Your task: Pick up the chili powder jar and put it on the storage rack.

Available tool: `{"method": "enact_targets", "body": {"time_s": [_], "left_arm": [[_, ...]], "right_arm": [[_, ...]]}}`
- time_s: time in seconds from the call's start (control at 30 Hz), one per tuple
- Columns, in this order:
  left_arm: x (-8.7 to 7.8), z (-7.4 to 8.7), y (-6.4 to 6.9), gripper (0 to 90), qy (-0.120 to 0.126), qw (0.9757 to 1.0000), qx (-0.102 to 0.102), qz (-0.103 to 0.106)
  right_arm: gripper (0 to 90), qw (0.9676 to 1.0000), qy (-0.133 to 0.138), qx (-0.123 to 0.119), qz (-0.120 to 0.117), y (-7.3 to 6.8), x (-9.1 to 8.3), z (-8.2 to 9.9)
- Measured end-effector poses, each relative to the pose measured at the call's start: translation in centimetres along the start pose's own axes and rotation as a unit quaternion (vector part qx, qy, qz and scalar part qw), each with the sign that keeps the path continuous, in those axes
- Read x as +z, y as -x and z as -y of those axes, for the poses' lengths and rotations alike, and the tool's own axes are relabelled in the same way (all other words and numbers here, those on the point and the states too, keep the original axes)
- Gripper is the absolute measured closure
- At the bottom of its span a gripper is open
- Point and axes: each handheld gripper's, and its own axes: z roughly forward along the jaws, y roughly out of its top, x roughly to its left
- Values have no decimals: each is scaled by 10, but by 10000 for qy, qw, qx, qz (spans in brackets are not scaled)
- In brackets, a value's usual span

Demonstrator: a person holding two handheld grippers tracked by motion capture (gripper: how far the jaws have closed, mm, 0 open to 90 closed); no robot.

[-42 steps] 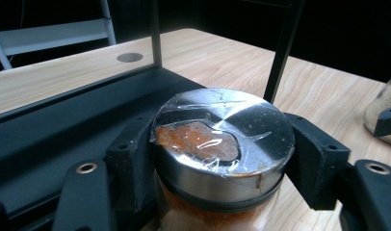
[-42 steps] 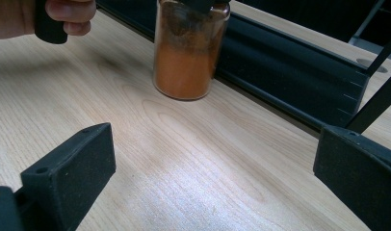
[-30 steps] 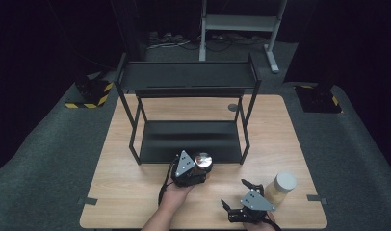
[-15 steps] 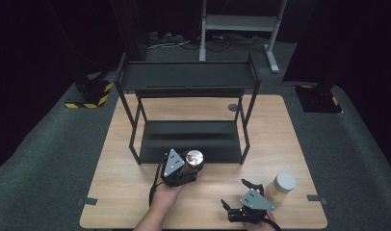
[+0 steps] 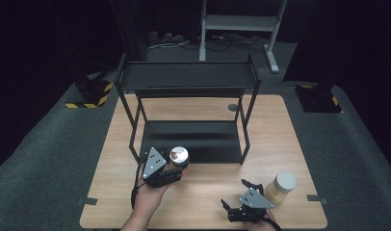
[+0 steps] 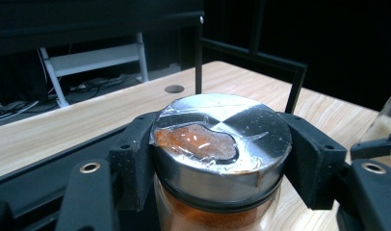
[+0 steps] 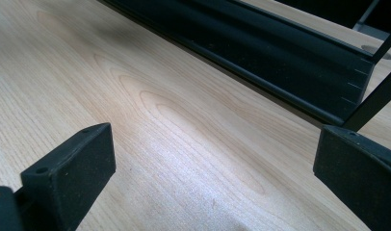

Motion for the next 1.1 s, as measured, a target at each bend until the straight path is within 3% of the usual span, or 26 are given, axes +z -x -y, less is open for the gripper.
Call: {"method": "enact_targets", "body": {"time_s": [0.27, 0.63, 1.1], "left_arm": [[-23, -10, -5, 347, 169, 9997, -81, -158], [-45, -24, -6, 347, 364, 9988, -38, -332], [-52, -47, -3, 346, 550, 9978, 2, -366]], "right_arm": [[2, 10000, -1, 1, 11, 0, 0, 0], [2, 10000, -6, -1, 29, -1, 0, 0], [2, 10000, 3, 34, 27, -1, 0, 0]]}}
